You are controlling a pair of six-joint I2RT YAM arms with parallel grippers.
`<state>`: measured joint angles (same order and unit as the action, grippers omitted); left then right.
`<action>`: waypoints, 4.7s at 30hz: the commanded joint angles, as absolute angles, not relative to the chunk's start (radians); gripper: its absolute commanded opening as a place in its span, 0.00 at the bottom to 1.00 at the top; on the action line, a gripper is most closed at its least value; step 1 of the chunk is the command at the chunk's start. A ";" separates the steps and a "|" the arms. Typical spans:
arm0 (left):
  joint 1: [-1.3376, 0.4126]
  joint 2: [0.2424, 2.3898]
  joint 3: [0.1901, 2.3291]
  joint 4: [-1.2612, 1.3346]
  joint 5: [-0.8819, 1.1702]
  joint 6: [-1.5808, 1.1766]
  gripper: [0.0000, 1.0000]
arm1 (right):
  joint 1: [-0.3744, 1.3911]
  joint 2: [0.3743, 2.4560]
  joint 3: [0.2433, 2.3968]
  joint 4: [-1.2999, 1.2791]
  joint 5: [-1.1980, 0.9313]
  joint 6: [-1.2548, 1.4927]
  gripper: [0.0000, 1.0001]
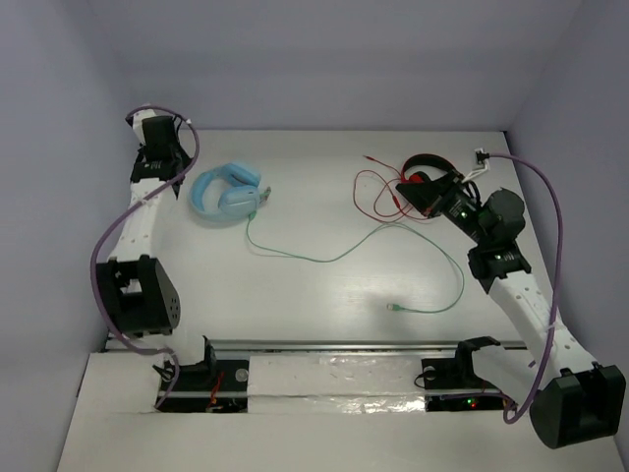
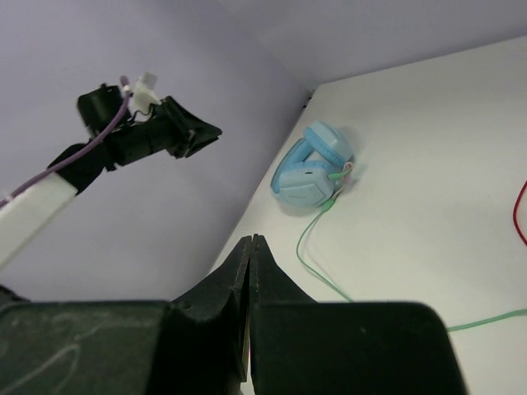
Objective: Wrap the headphones
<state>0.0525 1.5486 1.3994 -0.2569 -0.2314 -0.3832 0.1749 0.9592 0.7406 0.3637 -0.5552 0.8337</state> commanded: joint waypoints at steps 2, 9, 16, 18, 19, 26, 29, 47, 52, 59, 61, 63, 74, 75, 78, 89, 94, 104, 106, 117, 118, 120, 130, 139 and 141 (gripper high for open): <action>0.098 1.644 1.511 -0.287 -0.241 -0.335 0.24 | 0.221 0.969 0.738 0.393 -0.538 0.811 0.00; 0.124 1.776 1.493 -0.319 -0.180 -0.203 0.33 | 0.252 0.997 0.746 0.379 -0.499 0.796 0.01; 0.124 1.848 1.437 -0.348 -0.164 -0.170 0.48 | 0.261 1.012 0.744 0.391 -0.505 0.785 0.29; 0.133 1.870 1.433 -0.336 -0.158 -0.169 0.48 | 0.261 1.005 0.746 0.377 -0.494 0.778 0.31; 0.133 1.879 1.437 -0.330 -0.141 -0.161 0.49 | 0.261 1.003 0.747 0.376 -0.491 0.773 0.32; 0.133 1.974 1.459 -0.301 -0.091 -0.143 0.52 | 0.261 1.006 0.749 0.370 -0.491 0.764 0.33; 0.133 1.983 1.434 -0.259 -0.098 -0.141 0.52 | 0.261 1.011 0.747 0.373 -0.494 0.764 0.33; 0.133 2.069 1.450 -0.241 -0.040 -0.101 0.00 | 0.279 1.029 0.752 0.365 -0.466 0.753 0.34; 0.098 1.942 1.442 -0.250 0.083 -0.147 0.00 | 0.279 1.057 0.776 0.339 -0.503 0.710 0.37; -0.081 1.700 1.427 -0.301 0.234 -0.219 0.00 | 0.328 1.175 0.851 0.281 -0.589 0.611 0.00; -0.091 1.629 1.427 -0.299 0.309 -0.242 0.00 | 0.365 1.216 0.882 0.220 -0.592 0.569 0.00; -0.100 1.568 1.424 -0.288 0.399 -0.281 0.00 | 0.386 1.233 0.910 0.195 -0.600 0.523 0.10; -0.100 1.411 1.446 -0.134 0.652 -0.506 0.00 | 0.428 1.278 0.914 0.264 -0.681 0.414 0.98; -0.100 1.398 1.450 -0.123 0.658 -0.521 0.00 | 0.446 1.299 0.913 0.287 -0.681 0.410 0.98; -0.100 1.376 1.485 -0.098 0.680 -0.566 0.00 | 0.477 1.339 0.885 0.359 -0.701 0.397 0.95; -0.100 1.336 1.558 -0.054 0.709 -0.634 0.00 | 0.540 1.494 0.841 0.462 -0.805 0.402 0.82; -0.100 1.321 1.578 -0.058 0.655 -0.615 0.00 | 0.540 1.496 0.821 0.474 -0.764 0.433 0.27; -0.100 1.146 1.357 -0.198 0.203 -0.436 0.00 | 0.540 1.209 1.078 -0.132 -0.080 0.344 0.00; -0.100 1.085 1.303 -0.216 0.158 -0.399 0.00 | 0.540 1.162 1.121 -0.167 -0.057 0.331 0.00; -0.112 1.015 1.072 -0.276 0.104 -0.307 0.00 | 0.540 1.193 1.482 -0.311 -0.057 0.192 0.00; -0.124 1.025 1.068 -0.282 0.107 -0.299 0.00 | 0.540 1.207 1.533 -0.313 -0.095 0.189 0.00; -0.187 1.048 1.054 -0.298 0.101 -0.265 0.00 | 0.540 1.238 1.575 -0.299 -0.142 0.169 0.00; -0.348 1.153 1.002 -0.291 0.307 -0.195 0.00 | 0.552 1.506 1.802 -0.336 -0.164 0.115 0.00; -0.455 1.215 1.002 -0.184 0.556 -0.221 0.00 | 0.552 1.696 1.868 -0.373 -0.100 0.115 0.00; -0.474 1.224 1.020 -0.176 0.580 -0.221 0.00 | 0.552 1.710 1.850 -0.356 -0.081 0.118 0.00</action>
